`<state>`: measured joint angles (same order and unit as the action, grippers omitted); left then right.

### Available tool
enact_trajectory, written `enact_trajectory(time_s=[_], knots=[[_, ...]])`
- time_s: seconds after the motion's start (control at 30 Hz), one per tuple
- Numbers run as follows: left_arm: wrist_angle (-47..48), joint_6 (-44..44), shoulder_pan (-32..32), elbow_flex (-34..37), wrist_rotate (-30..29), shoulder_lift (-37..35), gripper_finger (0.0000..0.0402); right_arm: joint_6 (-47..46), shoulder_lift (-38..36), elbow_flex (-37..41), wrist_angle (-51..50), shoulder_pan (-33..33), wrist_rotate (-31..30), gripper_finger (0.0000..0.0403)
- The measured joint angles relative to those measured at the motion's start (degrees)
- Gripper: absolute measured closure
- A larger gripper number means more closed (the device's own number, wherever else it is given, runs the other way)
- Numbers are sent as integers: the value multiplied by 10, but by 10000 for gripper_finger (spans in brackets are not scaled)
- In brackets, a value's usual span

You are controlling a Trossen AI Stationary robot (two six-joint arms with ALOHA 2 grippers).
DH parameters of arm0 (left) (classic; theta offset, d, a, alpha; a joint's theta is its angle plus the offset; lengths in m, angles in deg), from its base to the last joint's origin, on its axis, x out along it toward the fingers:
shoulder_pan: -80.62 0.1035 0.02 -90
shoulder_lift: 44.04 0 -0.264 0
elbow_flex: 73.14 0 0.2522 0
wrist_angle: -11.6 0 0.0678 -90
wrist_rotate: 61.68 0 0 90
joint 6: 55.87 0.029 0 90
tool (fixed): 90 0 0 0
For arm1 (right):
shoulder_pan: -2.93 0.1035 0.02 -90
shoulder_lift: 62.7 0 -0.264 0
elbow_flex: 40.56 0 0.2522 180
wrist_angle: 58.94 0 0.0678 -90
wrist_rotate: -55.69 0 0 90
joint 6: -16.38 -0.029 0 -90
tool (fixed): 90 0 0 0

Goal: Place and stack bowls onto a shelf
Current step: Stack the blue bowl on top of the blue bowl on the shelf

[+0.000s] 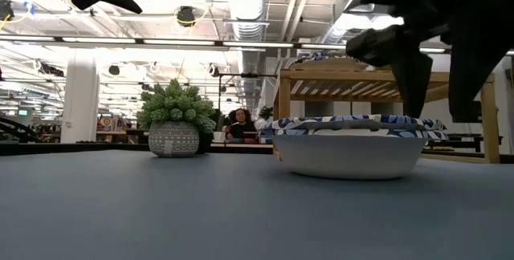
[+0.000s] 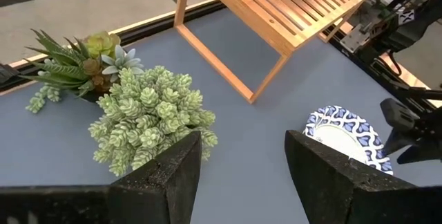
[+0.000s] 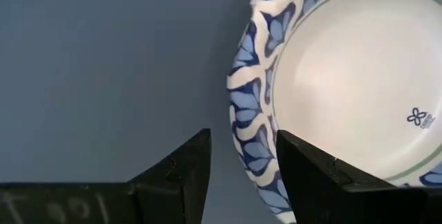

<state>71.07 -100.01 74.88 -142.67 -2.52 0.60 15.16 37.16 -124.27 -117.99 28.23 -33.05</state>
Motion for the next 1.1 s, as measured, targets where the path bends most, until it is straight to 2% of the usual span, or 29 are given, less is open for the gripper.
enact_trajectory(time_s=[0.2, 0.5, 0.97, 1.1], knots=[[0, 0, 0, 0, 0, 0, 205, 2, 0, 0, 11, -3, -11, 216], [0, 0, 0, 0, 0, 0, 205, 2, 0, 0, 26, -2, -12, 242], [13, 1, 0, 0, 2, 0, 205, -9, 24, 0, 40, -7, -12, 246], [13, 1, 0, 0, 2, 0, 205, -9, 24, 0, 42, -7, -12, 267]])
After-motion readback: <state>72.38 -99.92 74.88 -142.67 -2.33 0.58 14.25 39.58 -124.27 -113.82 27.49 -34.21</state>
